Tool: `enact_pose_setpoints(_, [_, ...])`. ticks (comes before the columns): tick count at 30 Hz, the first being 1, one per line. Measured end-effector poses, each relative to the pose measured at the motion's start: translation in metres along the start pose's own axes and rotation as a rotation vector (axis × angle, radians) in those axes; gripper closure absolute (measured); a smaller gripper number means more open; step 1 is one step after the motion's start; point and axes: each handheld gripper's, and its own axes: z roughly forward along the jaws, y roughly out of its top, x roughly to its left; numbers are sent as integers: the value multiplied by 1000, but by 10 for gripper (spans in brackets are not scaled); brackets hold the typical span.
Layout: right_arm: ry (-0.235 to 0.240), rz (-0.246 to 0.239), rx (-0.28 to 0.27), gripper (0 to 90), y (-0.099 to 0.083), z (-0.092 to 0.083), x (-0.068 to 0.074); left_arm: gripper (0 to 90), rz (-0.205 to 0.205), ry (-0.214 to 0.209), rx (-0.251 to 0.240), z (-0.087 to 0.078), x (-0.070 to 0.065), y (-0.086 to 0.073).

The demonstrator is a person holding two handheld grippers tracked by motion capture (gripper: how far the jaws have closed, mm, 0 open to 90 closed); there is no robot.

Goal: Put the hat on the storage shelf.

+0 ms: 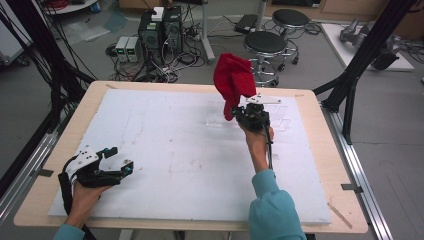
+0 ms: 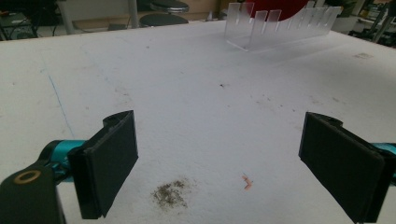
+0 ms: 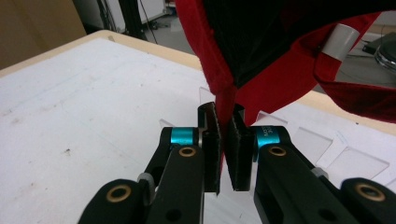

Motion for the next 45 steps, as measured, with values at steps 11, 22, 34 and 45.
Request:
enact_pose_setpoints(11, [4, 11, 12, 858, -6, 7, -1, 120, 2, 1, -19, -2, 0, -1])
enact_pose_setpoints(22, [3, 14, 29, 856, -17, 3, 1, 121, 1, 2, -27, -2, -1, -1])
enact_pose_setpoints(34, [2, -20, 81, 792, -18, -1, 3, 121, -10, 5, -33, -3, 1, -2])
enact_pose_setpoints(45, [-42, 18, 64, 360, -28, -24, 8, 121, -8, 0, -40, -4, 0, -2])
